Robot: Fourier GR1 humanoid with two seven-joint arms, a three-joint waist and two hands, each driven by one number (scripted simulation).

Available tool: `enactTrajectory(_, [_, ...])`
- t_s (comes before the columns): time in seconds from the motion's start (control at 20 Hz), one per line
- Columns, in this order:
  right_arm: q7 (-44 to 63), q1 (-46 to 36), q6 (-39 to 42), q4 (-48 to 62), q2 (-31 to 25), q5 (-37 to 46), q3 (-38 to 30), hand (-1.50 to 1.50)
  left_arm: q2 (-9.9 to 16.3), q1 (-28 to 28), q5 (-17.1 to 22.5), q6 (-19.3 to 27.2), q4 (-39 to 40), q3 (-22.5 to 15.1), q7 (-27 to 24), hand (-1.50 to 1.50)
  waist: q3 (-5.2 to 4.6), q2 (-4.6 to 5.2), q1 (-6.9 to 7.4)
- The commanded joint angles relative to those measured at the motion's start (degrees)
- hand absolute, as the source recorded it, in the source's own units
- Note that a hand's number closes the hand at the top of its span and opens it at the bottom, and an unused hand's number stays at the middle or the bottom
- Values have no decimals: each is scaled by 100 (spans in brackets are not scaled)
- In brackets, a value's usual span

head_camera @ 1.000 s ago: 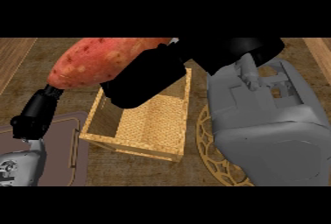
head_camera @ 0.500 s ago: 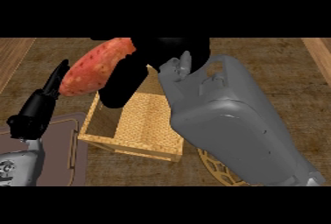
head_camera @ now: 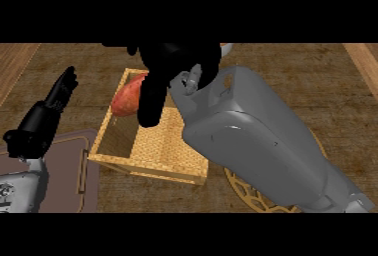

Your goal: Pick the sweet potato from the placemat and place it in the basket

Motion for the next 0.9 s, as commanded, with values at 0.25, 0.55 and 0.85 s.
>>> enactTrajectory(0.25, [430, -162, 212, 72, 201, -458, -584, -150, 30, 106, 3, -66, -47, 53, -42, 0, 2, 8, 21])
enactTrajectory(0.55, [377, 101, -1656, -428, 204, -378, -1024, -150, -101, 17, -84, 24, -141, -89, 126, 0, 8, -10, 10])
enactTrajectory(0.85, [279, 350, -2654, -604, 40, 270, -1789, -150, -48, -136, -85, 42, 167, 20, 5, 0, 5, 17, -74])
